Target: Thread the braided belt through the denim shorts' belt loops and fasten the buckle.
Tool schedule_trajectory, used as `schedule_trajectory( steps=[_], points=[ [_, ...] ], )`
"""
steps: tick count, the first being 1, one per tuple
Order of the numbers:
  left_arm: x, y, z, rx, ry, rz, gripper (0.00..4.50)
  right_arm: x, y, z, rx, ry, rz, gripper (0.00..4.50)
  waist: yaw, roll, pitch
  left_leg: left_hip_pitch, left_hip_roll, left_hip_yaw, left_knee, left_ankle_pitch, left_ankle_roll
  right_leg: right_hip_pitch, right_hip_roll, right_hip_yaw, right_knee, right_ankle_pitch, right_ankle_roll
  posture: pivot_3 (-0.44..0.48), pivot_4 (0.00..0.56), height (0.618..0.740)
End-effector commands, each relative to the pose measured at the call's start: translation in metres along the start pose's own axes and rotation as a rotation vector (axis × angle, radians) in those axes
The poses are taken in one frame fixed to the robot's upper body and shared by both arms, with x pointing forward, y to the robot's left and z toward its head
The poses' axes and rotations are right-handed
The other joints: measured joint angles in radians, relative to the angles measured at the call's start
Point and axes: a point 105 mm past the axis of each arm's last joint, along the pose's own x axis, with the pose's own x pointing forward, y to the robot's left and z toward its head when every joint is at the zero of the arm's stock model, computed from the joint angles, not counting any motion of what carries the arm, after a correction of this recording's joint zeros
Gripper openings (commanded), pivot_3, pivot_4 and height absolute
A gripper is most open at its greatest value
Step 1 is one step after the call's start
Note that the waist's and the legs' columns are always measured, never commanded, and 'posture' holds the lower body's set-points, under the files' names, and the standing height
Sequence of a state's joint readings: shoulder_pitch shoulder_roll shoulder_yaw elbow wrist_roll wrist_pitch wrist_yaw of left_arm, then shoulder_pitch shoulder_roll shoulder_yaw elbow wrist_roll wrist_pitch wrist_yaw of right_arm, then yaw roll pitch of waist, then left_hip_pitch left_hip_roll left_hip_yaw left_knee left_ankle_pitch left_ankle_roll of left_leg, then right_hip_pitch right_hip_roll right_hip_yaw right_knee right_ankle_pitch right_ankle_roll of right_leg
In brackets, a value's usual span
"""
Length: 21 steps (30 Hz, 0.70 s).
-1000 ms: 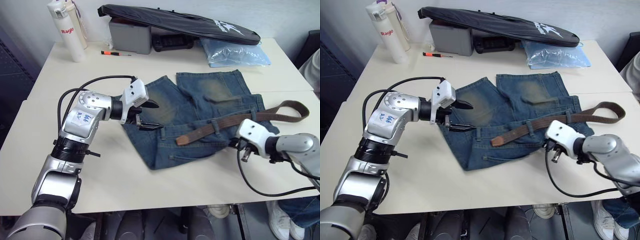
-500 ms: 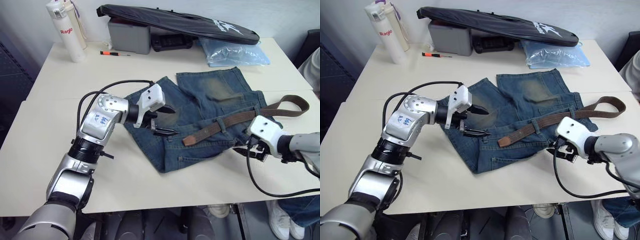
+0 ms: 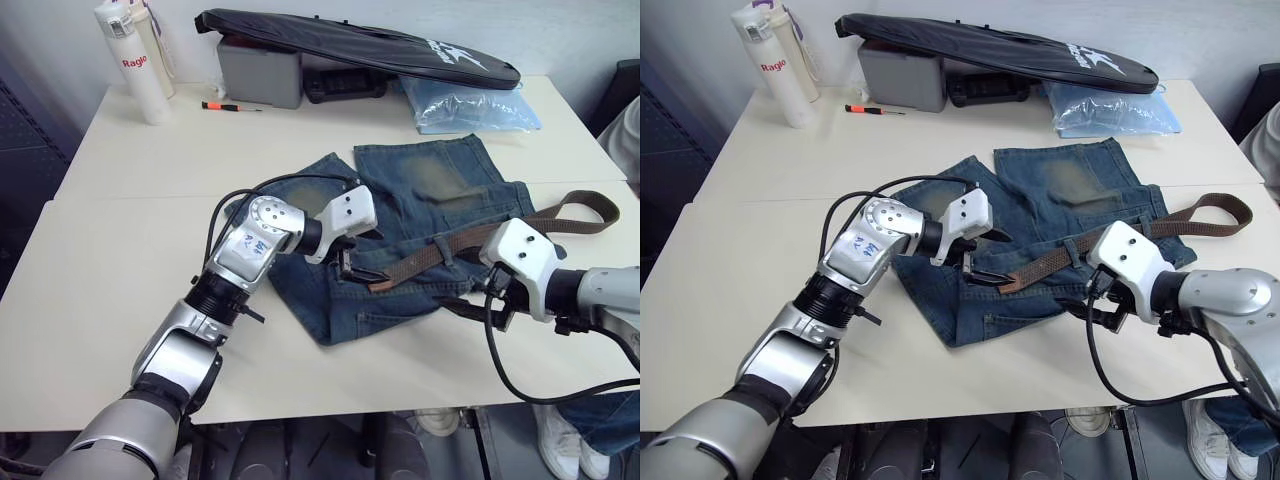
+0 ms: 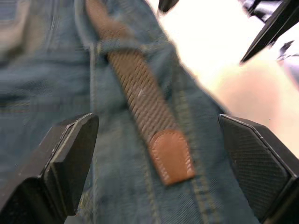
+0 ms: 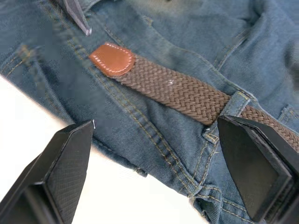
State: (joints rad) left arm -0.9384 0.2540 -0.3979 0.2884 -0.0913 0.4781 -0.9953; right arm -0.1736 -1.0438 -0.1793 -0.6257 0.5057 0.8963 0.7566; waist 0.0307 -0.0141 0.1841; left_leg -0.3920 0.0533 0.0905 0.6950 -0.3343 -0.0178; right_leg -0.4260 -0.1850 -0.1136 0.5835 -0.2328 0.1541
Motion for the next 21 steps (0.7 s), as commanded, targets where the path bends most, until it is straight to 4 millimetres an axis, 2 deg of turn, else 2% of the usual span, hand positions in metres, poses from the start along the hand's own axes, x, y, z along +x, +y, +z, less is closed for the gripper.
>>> schedule_trajectory(
  steps=[1,5,7,9,16,17,21],
  points=[
    [0.013,-0.005,0.008,0.059,0.01,-0.007,4.5,-0.004,-0.002,0.008,-0.025,-0.014,-0.042,4.46,0.0,0.0,0.0,0.0,0.0,0.0,0.0,0.0,0.0,0.0,0.0,0.0,0.0,0.0,0.0,0.0,0.15,0.74],
    [0.029,-0.007,-0.007,0.032,0.084,0.022,4.5,-0.007,-0.004,0.007,-0.029,-0.002,-0.07,4.46,-0.001,0.0,0.0,0.0,0.0,0.0,0.0,0.0,0.0,0.0,0.0,0.0,0.0,0.0,0.0,0.0,0.15,0.74],
    [0.031,-0.01,-0.011,0.005,0.099,0.015,3.96,-0.009,-0.004,0.006,-0.027,0.002,-0.082,4.5,-0.002,0.0,0.0,0.0,0.0,0.0,0.0,0.0,0.0,0.0,0.0,0.0,0.0,0.0,0.0,0.0,0.15,0.74],
    [0.032,-0.011,-0.014,-0.007,0.109,0.01,3.28,-0.01,-0.004,0.006,-0.026,0.004,-0.087,4.5,-0.002,0.0,0.0,0.0,0.0,0.0,0.0,0.0,0.0,0.0,0.0,0.0,0.0,0.0,0.0,0.0,0.15,0.74],
    [0.023,-0.012,-0.017,-0.012,0.125,-0.012,0.17,-0.011,-0.006,0.004,-0.03,0.008,-0.101,4.5,-0.004,0.0,0.0,0.0,0.0,0.0,0.0,0.0,0.001,0.0,0.0,0.0,0.0,0.0,0.0,0.0,0.15,0.74],
    [0.021,-0.011,-0.016,-0.011,0.123,-0.014,0.03,-0.011,-0.006,0.004,-0.032,0.008,-0.102,4.5,-0.004,0.0,0.0,0.0,0.0,0.0,0.0,0.0,0.001,0.0,0.0,0.0,0.0,0.0,0.0,0.0,0.15,0.74],
    [0.003,-0.006,-0.011,-0.022,0.113,-0.023,0.03,-0.01,-0.006,0.004,-0.033,0.004,-0.099,4.5,-0.004,0.0,0.0,0.0,0.0,0.0,0.0,0.0,0.001,0.0,0.0,0.0,0.0,0.0,0.0,0.0,0.15,0.74]
  ],
)
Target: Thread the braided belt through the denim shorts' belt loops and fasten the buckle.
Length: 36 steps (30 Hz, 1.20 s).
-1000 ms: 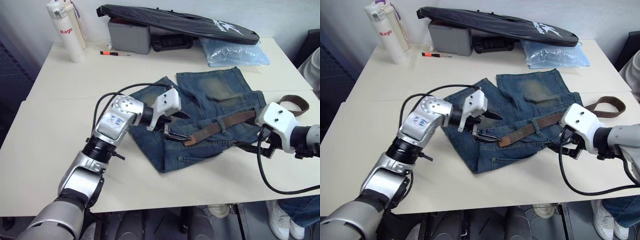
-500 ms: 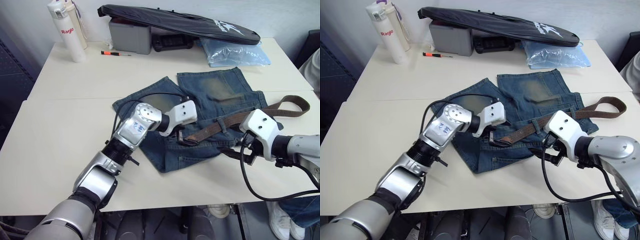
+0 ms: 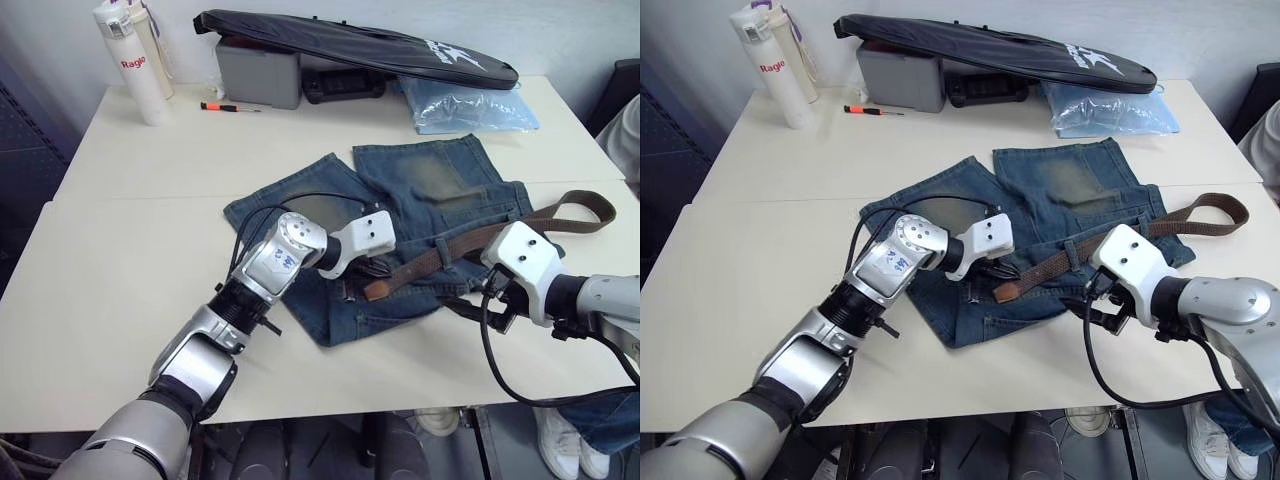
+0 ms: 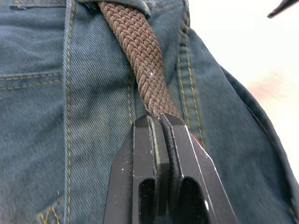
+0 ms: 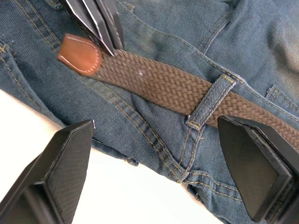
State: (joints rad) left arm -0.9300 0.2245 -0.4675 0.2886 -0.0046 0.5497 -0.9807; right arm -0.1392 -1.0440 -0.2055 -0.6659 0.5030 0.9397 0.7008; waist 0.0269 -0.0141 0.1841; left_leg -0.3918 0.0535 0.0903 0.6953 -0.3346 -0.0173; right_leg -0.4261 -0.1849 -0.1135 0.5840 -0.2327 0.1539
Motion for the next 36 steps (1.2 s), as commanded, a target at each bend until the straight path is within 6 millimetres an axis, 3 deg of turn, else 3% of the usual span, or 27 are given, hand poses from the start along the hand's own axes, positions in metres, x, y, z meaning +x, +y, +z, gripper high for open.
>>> schedule_trajectory(
  steps=[1,6,15,25,30,33,36],
  points=[
    [-0.017,0.003,0.005,-0.02,-0.021,-0.019,0.03,-0.006,-0.006,0.009,-0.043,-0.028,-0.041,4.5,-0.001,0.0,0.0,0.0,0.0,0.0,0.0,0.0,0.0,0.0,0.0,0.0,0.0,0.0,0.0,0.0,0.15,0.74],
    [-0.03,0.0,0.005,-0.07,-0.032,-0.066,0.03,-0.003,-0.006,0.007,-0.044,-0.031,-0.04,4.5,-0.002,0.0,0.0,0.0,0.0,0.0,0.0,0.0,0.0,0.0,0.0,0.0,0.0,0.0,0.0,0.0,0.15,0.74],
    [-0.059,0.028,-0.009,-0.071,0.026,0.028,0.03,0.004,-0.005,0.008,-0.044,-0.05,-0.028,4.5,-0.001,0.0,0.0,0.0,0.0,0.0,0.0,0.0,0.0,0.0,0.0,0.0,0.0,0.0,0.0,0.0,0.15,0.74],
    [-0.046,0.043,-0.008,-0.066,0.006,0.101,0.03,0.016,0.004,0.016,-0.012,-0.094,0.003,4.5,0.0,0.0,0.0,0.0,0.0,0.0,0.001,0.0,0.0,0.0,0.0,0.0,0.001,0.0,0.0,0.0,0.15,0.74],
    [-0.053,0.06,-0.001,-0.078,-0.051,0.201,0.03,0.028,0.019,0.022,0.21,-0.203,0.065,4.5,-0.001,0.0,0.0,0.0,0.0,0.0,0.001,0.0,0.0,0.0,0.0,0.0,0.001,0.0,0.0,0.0,0.15,0.74],
    [-0.062,0.061,0.002,-0.112,-0.084,0.198,1.02,0.036,0.027,0.019,0.372,-0.228,0.09,4.5,-0.003,0.0,0.0,0.0,0.0,0.0,0.001,0.0,0.0,0.0,0.0,0.0,0.001,0.0,0.0,0.0,0.15,0.74],
    [-0.072,0.057,0.006,-0.144,-0.112,0.177,2.51,0.043,0.029,0.016,0.483,-0.231,0.08,4.5,-0.003,0.0,0.0,0.0,0.0,0.0,0.001,0.0,0.0,-0.001,0.0,0.0,0.001,0.0,0.0,0.0,0.15,0.74]
  ],
)
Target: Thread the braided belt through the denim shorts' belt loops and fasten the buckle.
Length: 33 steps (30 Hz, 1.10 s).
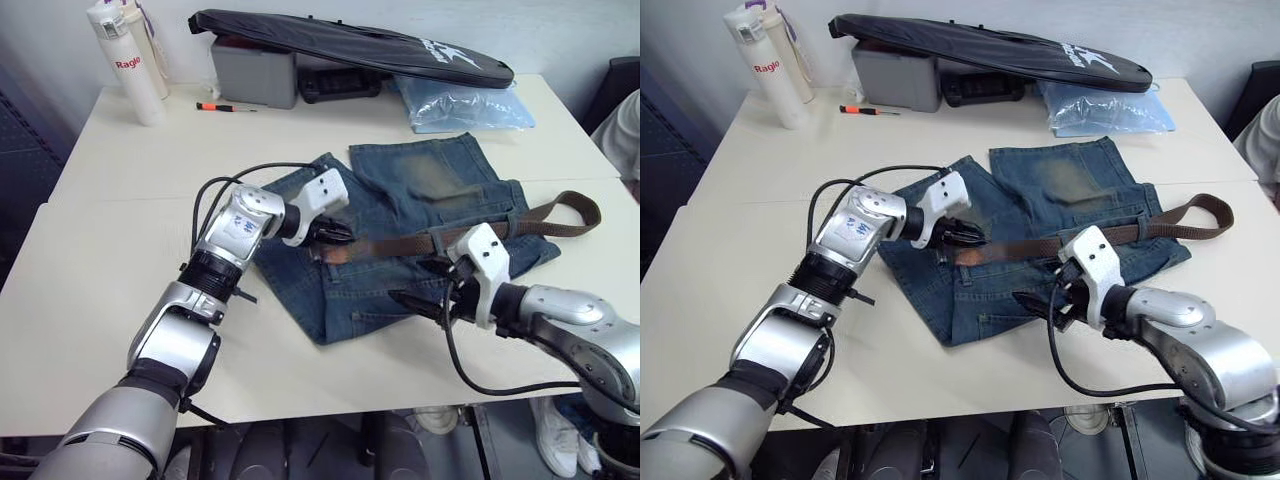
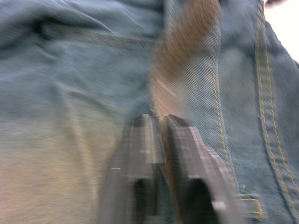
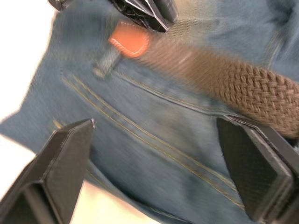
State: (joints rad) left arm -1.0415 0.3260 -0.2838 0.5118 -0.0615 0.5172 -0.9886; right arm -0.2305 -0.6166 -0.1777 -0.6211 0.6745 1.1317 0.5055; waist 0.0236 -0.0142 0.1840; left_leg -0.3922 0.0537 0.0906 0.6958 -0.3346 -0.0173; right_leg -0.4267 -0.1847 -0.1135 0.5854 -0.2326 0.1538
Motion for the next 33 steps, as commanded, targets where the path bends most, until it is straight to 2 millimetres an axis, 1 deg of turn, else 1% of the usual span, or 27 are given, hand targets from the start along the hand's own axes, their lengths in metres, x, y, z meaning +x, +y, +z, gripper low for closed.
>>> schedule_trajectory(
  steps=[1,4,5,7,8,10,12,15,23,25,27,29,33],
  points=[
    [-0.016,-0.003,0.019,-0.007,-0.068,-0.029,2.86,0.0,-0.002,0.005,0.065,-0.035,-0.03,4.5,0.0,0.0,0.0,0.0,0.0,0.0,0.0,0.0,0.0,0.0,0.0,0.0,0.0,0.0,0.0,0.0,0.15,0.74],
    [-0.03,-0.006,0.02,-0.031,-0.078,-0.052,4.21,0.003,-0.002,0.008,0.099,-0.056,-0.032,4.5,0.0,0.0,0.0,0.0,0.0,0.0,0.0,0.0,0.0,0.0,0.0,0.0,0.0,0.0,0.0,0.0,0.15,0.74],
    [-0.036,-0.005,0.019,-0.032,-0.077,-0.043,4.42,0.005,-0.003,0.01,0.12,-0.071,-0.034,4.5,0.0,0.0,0.0,0.0,0.0,0.0,0.0,0.0,0.0,0.0,0.0,0.0,0.0,0.0,0.0,0.0,0.15,0.74],
    [-0.047,-0.001,0.019,-0.033,-0.081,-0.022,4.42,0.009,-0.006,0.014,0.184,-0.105,-0.04,4.5,-0.001,0.0,0.0,0.0,0.0,0.0,0.0,0.0,0.0,0.0,0.0,0.0,0.001,0.0,0.0,0.0,0.15,0.74],
    [-0.053,0.001,0.019,-0.031,-0.085,-0.008,4.42,0.012,-0.006,0.015,0.238,-0.129,-0.032,4.5,-0.001,0.0,0.0,0.0,0.0,0.0,0.0,0.0,0.0,0.0,0.0,0.0,0.001,0.0,0.0,0.0,0.15,0.74],
    [-0.064,0.002,0.018,-0.001,-0.083,0.01,4.42,0.018,-0.008,0.012,0.383,-0.161,-0.023,4.5,-0.003,0.0,0.0,0.0,0.0,0.0,0.0,0.0,0.0,-0.001,0.0,0.0,0.001,0.0,0.0,0.0,0.15,0.74],
    [-0.07,-0.002,0.016,0.012,-0.078,0.003,4.42,0.02,-0.009,0.006,0.464,-0.162,-0.026,4.5,-0.003,0.0,0.0,0.0,0.0,0.001,-0.001,0.0,0.0,-0.001,0.0,0.0,0.002,0.0,0.0,0.0,0.15,0.74],
    [-0.078,-0.01,0.014,-0.013,-0.088,-0.015,4.42,0.02,-0.014,0.001,0.57,-0.181,-0.05,4.5,0.0,0.0,0.0,0.0,0.0,0.001,-0.002,0.0,0.0,-0.002,0.0,0.0,0.001,0.0,0.0,0.0,0.15,0.74],
    [-0.081,-0.017,0.01,-0.018,-0.074,0.0,4.42,0.024,-0.02,-0.004,0.659,-0.182,-0.075,4.5,-0.005,0.001,0.0,0.001,0.0,0.001,-0.002,0.0,0.0,-0.001,0.0,0.001,0.002,0.0,0.0,0.0,0.15,0.74],
    [-0.082,-0.016,0.01,-0.019,-0.079,0.012,4.42,0.027,-0.025,-0.002,0.706,-0.223,-0.082,4.5,-0.006,0.001,0.0,0.001,0.0,0.001,-0.002,0.0,0.0,-0.001,0.0,0.001,0.002,0.0,0.0,0.0,0.15,0.74],
    [-0.082,-0.015,0.012,-0.015,-0.087,0.032,4.42,0.031,-0.03,0.003,0.789,-0.292,-0.069,4.5,-0.008,0.001,0.0,0.001,0.0,0.001,-0.002,0.0,0.0,-0.001,0.0,0.001,0.002,0.0,0.0,0.0,0.15,0.74],
    [-0.084,-0.012,0.013,-0.015,-0.097,0.061,4.42,0.033,-0.029,0.008,0.844,-0.341,-0.031,4.5,-0.009,0.001,0.0,0.001,0.0,0.001,-0.002,0.0,0.0,-0.001,0.0,0.001,0.002,0.0,0.0,0.0,0.15,0.74],
    [-0.085,-0.009,0.013,-0.013,-0.098,0.081,4.42,0.035,-0.025,0.013,0.894,-0.38,0.017,4.5,-0.017,0.001,0.0,0.001,0.0,0.001,-0.003,0.0,0.0,-0.001,0.0,0.001,0.002,0.0,0.0,0.0,0.15,0.74]
  ],
)
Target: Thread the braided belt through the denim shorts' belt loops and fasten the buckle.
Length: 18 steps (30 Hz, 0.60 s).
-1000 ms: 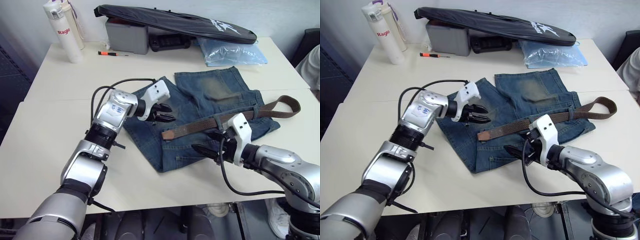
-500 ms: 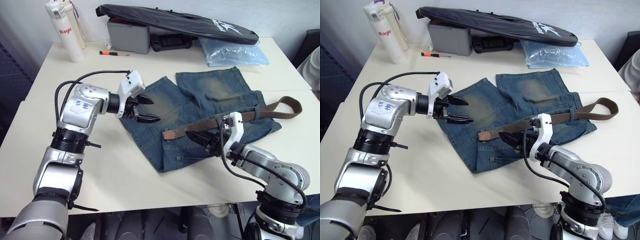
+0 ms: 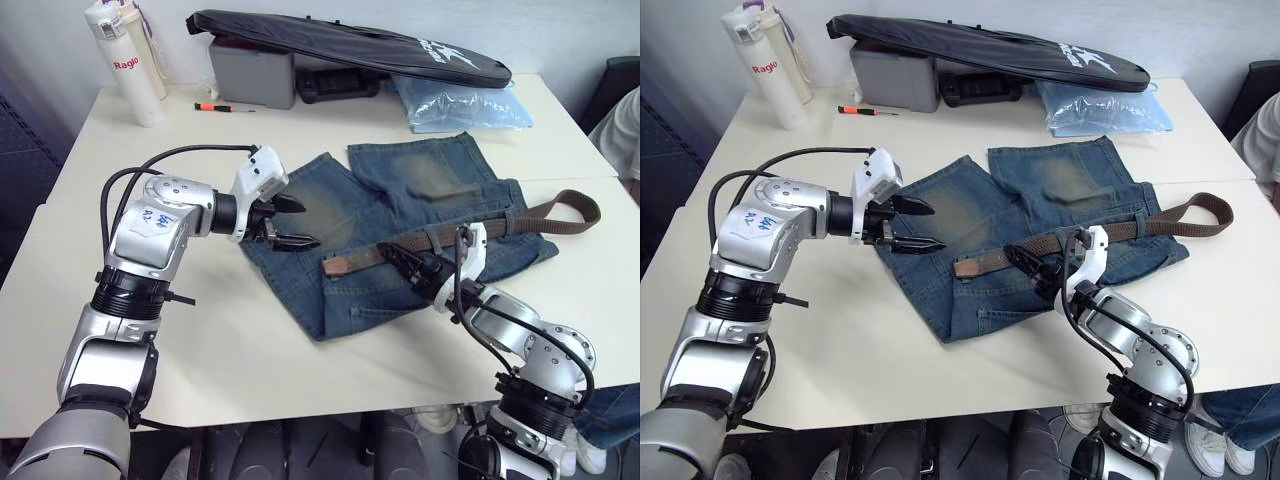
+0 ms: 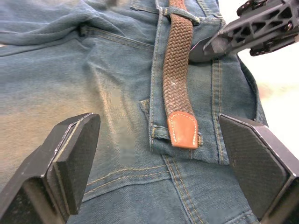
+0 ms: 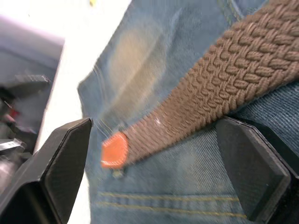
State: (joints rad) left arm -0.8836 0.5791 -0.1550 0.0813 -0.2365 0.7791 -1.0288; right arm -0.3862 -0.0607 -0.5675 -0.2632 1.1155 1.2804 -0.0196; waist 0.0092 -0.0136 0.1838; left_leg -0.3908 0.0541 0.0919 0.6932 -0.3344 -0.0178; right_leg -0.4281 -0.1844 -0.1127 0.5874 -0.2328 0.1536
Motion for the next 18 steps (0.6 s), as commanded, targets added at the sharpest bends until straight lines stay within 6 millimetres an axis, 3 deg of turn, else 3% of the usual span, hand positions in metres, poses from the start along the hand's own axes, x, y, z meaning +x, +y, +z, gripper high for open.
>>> schedule_trajectory(
  steps=[1,10,18],
  points=[
    [-0.008,0.001,0.011,0.038,-0.038,0.026,4.42,0.0,0.009,0.009,0.042,-0.053,0.055,4.5,-0.006,0.0,0.0,0.0,0.0,0.0,0.0,0.0,0.0,0.0,0.0,0.0,0.0,0.0,0.0,0.0,0.15,0.74],
    [-0.006,0.002,0.008,0.046,-0.028,0.036,4.42,0.016,-0.006,-0.002,0.128,-0.04,-0.006,4.5,-0.015,0.0,0.0,0.001,0.0,0.001,-0.002,0.0,0.0,0.0,0.0,0.0,0.0,0.0,0.0,0.0,0.15,0.74],
    [-0.004,0.002,0.008,0.049,-0.03,0.038,4.42,0.027,0.003,-0.003,0.163,-0.059,0.038,4.5,-0.016,0.0,0.0,0.001,0.0,0.001,-0.002,0.0,0.0,0.0,0.0,0.001,0.0,0.0,0.0,0.0,0.15,0.74]
  ],
)
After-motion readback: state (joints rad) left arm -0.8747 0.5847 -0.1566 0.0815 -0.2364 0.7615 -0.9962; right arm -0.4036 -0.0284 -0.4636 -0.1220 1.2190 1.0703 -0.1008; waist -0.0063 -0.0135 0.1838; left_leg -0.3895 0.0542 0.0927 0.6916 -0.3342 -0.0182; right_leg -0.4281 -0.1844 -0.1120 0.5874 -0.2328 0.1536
